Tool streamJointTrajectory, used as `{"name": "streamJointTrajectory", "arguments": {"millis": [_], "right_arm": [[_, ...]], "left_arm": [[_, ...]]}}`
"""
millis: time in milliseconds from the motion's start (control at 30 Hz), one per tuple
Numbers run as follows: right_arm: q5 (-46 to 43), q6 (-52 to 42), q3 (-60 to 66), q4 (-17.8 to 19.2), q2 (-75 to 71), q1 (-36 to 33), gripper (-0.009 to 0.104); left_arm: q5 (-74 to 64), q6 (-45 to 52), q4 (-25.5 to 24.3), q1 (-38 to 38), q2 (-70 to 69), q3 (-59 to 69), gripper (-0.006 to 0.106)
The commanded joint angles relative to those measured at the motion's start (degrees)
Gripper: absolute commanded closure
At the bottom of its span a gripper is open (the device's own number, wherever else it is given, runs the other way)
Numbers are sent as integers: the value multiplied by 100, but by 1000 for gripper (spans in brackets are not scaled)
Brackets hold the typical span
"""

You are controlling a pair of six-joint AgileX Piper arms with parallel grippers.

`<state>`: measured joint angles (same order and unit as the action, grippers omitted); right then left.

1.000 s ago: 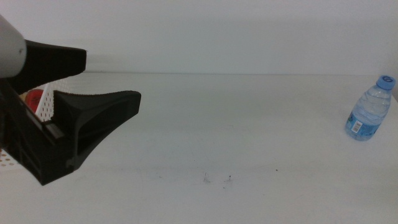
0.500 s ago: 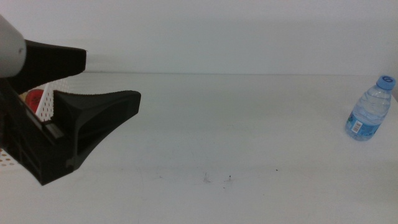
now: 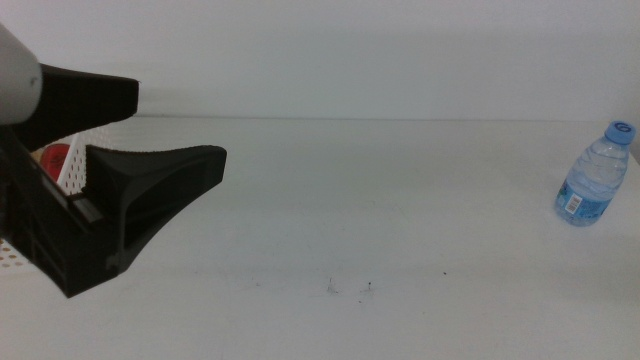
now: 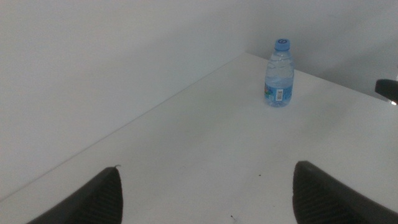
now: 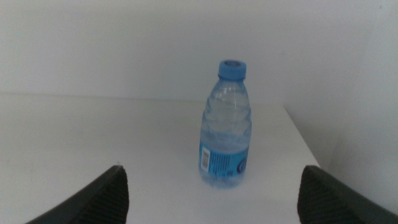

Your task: Use arms to grab the bottles and put them into the dustbin to the left of the table.

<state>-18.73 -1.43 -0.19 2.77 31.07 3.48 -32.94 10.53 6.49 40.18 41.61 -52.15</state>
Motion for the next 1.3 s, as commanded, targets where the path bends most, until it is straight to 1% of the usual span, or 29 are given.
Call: {"name": "streamJointTrajectory", "arguments": {"millis": [0,133,333,433,567,633,700,867,967,1067,1133,1267], "right_arm": [[-591,-10,19,49,363,-4,2],[-1237,-150,19,33,1095,-4,2],[-2519,-158,19,-79,2245,-4,2],[-2879,-158,19,-277,2661,-4,2],[-3403,-134,19,-636,3021,-4,2],[-3828,-13,19,-678,3137,-4,2],[-4068,109,19,-693,3211,-4,2],[-4122,291,19,-693,3228,-4,2],[-4050,289,19,-566,3228,-4,2],[-3998,289,19,-551,3287,-4,2],[-3998,289,19,-540,3495,-4,2],[-4234,276,19,-345,4160,-4,2]], "left_arm": [[63,-30,-6,34,-23,-49,7],[63,-30,-65,34,-23,-49,7],[63,-6,-61,34,-23,-49,7],[63,-6,-61,34,-23,-49,7],[63,-6,-61,34,-23,-49,7],[63,-6,-61,34,-23,-49,7],[63,-7,-73,34,-23,-49,7],[63,7,-70,34,-23,-49,7],[63,7,-70,34,-23,-49,7],[63,7,-70,34,-23,-49,7],[63,7,-70,34,-23,-49,7],[63,-4,-70,34,-23,-49,7]]}}
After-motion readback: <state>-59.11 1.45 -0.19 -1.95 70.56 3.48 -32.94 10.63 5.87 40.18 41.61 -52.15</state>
